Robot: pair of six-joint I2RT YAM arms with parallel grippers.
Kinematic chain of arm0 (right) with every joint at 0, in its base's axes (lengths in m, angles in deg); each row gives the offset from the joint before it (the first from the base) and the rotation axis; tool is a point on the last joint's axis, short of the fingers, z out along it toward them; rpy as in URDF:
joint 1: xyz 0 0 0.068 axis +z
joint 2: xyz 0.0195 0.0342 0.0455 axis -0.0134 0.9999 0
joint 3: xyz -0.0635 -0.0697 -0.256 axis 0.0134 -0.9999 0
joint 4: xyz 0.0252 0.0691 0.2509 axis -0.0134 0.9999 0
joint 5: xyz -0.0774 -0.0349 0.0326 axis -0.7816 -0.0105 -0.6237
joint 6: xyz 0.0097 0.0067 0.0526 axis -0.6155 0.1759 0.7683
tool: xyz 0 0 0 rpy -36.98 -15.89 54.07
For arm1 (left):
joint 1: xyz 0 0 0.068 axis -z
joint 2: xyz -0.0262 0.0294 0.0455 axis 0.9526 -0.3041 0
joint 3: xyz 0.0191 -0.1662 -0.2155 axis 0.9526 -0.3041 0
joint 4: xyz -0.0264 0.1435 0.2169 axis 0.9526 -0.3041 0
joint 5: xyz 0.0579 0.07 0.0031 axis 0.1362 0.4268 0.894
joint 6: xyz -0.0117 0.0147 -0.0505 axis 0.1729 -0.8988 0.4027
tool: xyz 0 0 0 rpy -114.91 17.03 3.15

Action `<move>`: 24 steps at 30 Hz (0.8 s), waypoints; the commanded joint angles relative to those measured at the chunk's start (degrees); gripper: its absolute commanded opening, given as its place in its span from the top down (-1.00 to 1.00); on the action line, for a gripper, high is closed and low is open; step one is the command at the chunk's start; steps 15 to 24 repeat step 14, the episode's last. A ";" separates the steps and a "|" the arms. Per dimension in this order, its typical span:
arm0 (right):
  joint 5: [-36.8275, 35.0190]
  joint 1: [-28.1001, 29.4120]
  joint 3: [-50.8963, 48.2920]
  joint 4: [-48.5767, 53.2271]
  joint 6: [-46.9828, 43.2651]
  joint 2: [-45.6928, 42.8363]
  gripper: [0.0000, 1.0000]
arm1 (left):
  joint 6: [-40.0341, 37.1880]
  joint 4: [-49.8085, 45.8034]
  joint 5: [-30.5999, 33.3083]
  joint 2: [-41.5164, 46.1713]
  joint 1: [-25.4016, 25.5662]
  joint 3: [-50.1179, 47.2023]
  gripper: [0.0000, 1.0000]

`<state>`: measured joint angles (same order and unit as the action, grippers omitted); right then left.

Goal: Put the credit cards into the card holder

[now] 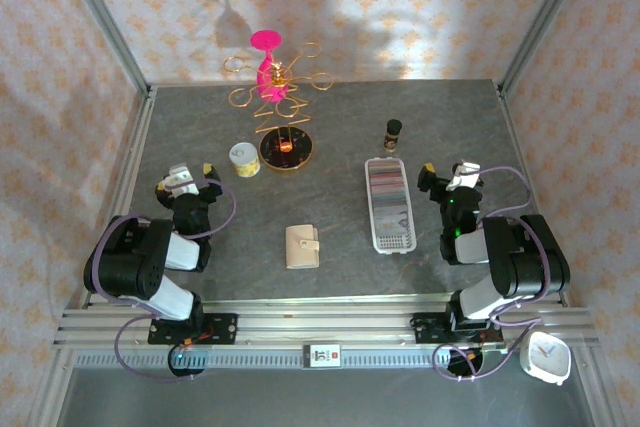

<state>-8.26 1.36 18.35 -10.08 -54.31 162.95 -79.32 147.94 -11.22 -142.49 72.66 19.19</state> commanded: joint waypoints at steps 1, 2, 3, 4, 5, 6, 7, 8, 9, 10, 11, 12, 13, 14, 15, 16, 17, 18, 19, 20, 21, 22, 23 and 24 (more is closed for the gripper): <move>-1.56 -0.35 0.54 -2.19 0.26 0.00 -0.99 | -1.14 1.73 -2.02 -0.05 0.42 1.15 -0.99; -1.59 -0.36 0.52 -2.19 0.26 -0.04 -0.99 | -1.18 1.94 -2.16 -0.09 0.51 1.12 -0.99; -1.56 -0.36 0.43 -2.16 0.18 -0.06 -0.99 | -1.33 2.51 -2.02 -0.27 0.46 0.95 -0.99; -1.56 -0.30 0.43 -2.20 0.15 -0.05 -0.99 | -1.34 2.29 -2.06 -0.22 0.52 1.02 -0.99; -1.58 -0.33 0.49 -2.16 0.13 0.00 -0.99 | -1.28 1.94 -2.02 -0.10 0.51 1.10 -0.99; -1.61 -0.33 0.54 -2.15 0.17 -0.01 -0.99 | -1.26 2.16 -2.02 -0.15 0.44 1.06 -0.99; -1.63 -0.30 0.52 -2.10 0.17 0.03 -0.99 | -1.26 2.36 -2.02 -0.20 0.52 1.03 -0.99; -1.49 -0.33 0.87 -1.61 0.24 0.32 -0.99 | -1.32 2.13 -2.03 -0.09 0.51 1.03 -0.99; -1.22 -0.44 1.41 -1.17 0.52 0.66 -1.00 | -1.25 2.15 -2.04 -0.15 0.52 0.99 -0.99; -1.12 -0.55 1.43 -0.91 0.52 0.65 -1.00 | -1.24 2.33 -2.02 -0.19 0.51 1.03 -0.99; -1.14 -0.55 1.13 -1.40 0.29 0.47 -1.00 | -1.27 2.24 -2.04 -0.17 0.45 1.03 -0.99; -1.02 -0.55 0.78 -1.83 0.27 0.13 -0.99 | -1.24 2.21 -2.10 -0.19 0.51 1.03 -0.99; -1.03 -0.52 0.59 -1.92 0.20 0.00 -0.99 | -1.29 2.19 -2.04 -0.19 0.52 1.03 -0.99; -1.01 -0.51 0.52 -2.04 0.26 -0.01 -0.99 | -1.28 2.20 -2.02 -0.19 0.51 1.03 -0.99; -1.01 -0.51 0.52 -2.04 0.26 -0.01 -0.99 | -1.28 2.20 -2.02 -0.19 0.51 1.03 -0.99; -1.01 -0.51 0.52 -2.04 0.26 -0.01 -0.99 | -1.28 2.20 -2.02 -0.19 0.51 1.03 -0.99; -1.01 -0.51 0.52 -2.04 0.26 -0.01 -0.99 | -1.28 2.20 -2.02 -0.19 0.51 1.03 -0.99; -1.01 -0.51 0.52 -2.04 0.26 -0.01 -0.99 | -1.28 2.20 -2.02 -0.19 0.51 1.03 -0.99; -1.01 -0.51 0.52 -2.04 0.26 -0.01 -0.99 | -1.28 2.20 -2.02 -0.19 0.51 1.03 -0.99; -1.01 -0.51 0.52 -2.04 0.26 -0.01 -0.99 | -1.28 2.20 -2.02 -0.19 0.51 1.03 -0.99; -1.01 -0.51 0.52 -2.04 0.26 -0.01 -0.99 | -1.28 2.20 -2.02 -0.19 0.51 1.03 -0.99; -1.01 -0.51 0.52 -2.04 0.26 -0.01 -0.99 | -1.28 2.20 -2.02 -0.19 0.51 1.03 -0.99; -1.01 -0.51 0.52 -2.04 0.26 -0.01 -0.99 | -1.28 2.20 -2.02 -0.19 0.51 1.03 -0.99; -1.01 -0.51 0.52 -2.04 0.26 -0.01 -0.99 | -1.28 2.20 -2.02 -0.19 0.51 1.03 -0.99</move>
